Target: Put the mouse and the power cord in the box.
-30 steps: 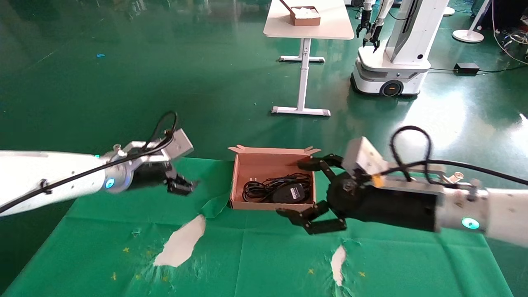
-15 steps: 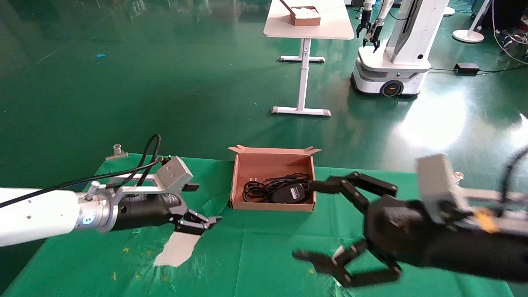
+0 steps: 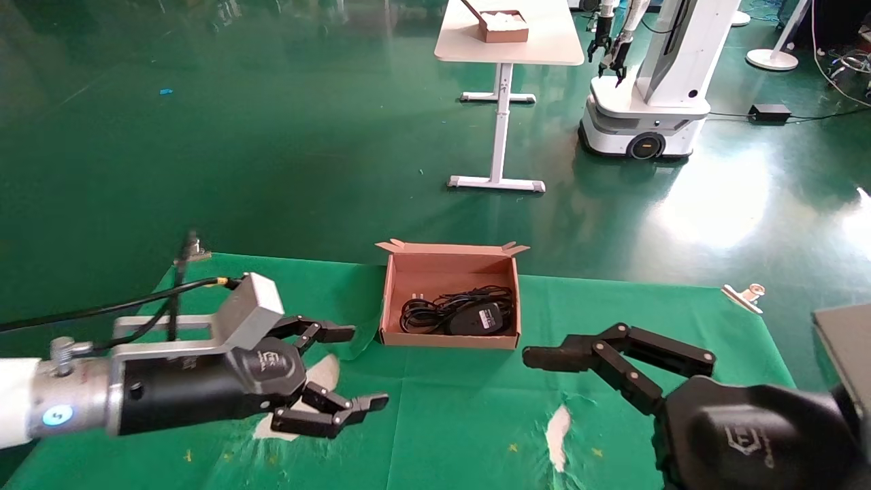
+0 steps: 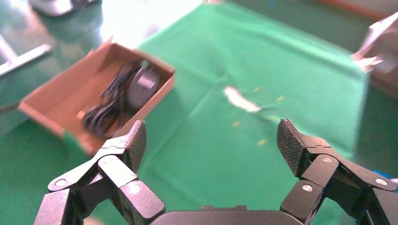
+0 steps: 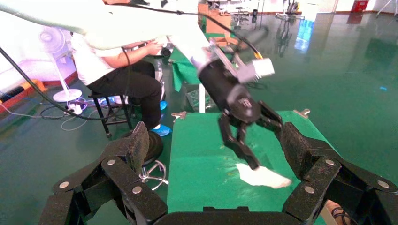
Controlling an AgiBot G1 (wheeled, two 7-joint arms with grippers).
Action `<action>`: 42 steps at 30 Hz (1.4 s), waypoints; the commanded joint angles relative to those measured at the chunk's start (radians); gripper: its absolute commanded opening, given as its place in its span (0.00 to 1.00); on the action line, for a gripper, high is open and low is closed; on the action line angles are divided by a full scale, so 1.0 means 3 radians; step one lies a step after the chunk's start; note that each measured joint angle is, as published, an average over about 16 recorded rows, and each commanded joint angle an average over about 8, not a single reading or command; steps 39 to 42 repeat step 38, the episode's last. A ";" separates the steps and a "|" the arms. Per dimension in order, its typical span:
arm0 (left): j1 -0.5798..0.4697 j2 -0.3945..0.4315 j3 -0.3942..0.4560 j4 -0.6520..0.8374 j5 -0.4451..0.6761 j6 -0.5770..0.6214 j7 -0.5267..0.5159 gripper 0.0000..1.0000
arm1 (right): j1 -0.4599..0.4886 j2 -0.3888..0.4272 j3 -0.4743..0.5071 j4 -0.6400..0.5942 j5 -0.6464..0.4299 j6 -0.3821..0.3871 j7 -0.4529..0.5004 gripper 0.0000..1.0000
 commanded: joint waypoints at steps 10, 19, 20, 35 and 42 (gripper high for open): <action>0.0429 -0.0292 -0.0598 -0.0295 -0.0850 0.0579 0.0380 1.00 | 0.0001 0.0001 -0.0003 -0.0001 0.0002 0.0001 -0.0002 1.00; 0.0732 -0.0497 -0.1023 -0.0505 -0.1458 0.0988 0.0644 1.00 | -0.0003 0.0006 -0.0002 0.0004 0.0012 -0.0002 -0.0002 1.00; 0.0752 -0.0511 -0.1050 -0.0519 -0.1499 0.1015 0.0658 1.00 | -0.0004 0.0007 -0.0001 0.0005 0.0014 -0.0003 -0.0002 1.00; 0.0747 -0.0507 -0.1040 -0.0513 -0.1484 0.1006 0.0650 1.00 | -0.0003 0.0006 -0.0002 0.0002 0.0009 -0.0003 -0.0003 1.00; 0.0742 -0.0504 -0.1034 -0.0510 -0.1475 0.0999 0.0647 1.00 | -0.0003 0.0006 -0.0002 0.0002 0.0009 -0.0003 -0.0003 1.00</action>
